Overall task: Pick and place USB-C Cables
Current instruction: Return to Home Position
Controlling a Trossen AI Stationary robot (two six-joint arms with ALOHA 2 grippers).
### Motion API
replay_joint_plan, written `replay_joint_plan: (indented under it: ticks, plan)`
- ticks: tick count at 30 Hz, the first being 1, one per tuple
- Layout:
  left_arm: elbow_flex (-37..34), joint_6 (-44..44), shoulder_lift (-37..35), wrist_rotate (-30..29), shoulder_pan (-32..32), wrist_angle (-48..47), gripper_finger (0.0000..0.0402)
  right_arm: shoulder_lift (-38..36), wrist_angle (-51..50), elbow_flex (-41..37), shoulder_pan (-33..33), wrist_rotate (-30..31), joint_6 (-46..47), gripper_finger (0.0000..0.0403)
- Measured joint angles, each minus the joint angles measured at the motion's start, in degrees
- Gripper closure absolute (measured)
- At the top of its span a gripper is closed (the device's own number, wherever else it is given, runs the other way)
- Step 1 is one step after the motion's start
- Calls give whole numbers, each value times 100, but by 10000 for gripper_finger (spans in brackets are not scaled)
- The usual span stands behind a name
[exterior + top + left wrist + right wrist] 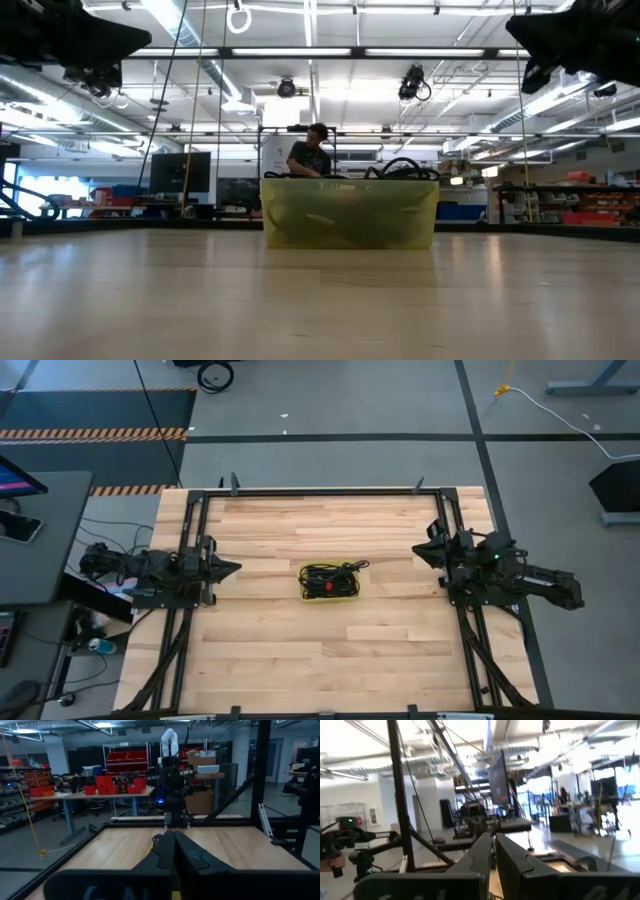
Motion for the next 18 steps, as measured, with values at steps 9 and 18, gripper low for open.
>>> replay_joint_plan:
  ticks: [9,18]
  plan:
    - [0,-3,0,12,242,41,392,44,-124,-310,0,296,533,371]
    - [0,-220,0,19,1032,-379,392,46,-1112,-310,0,1076,245,371]
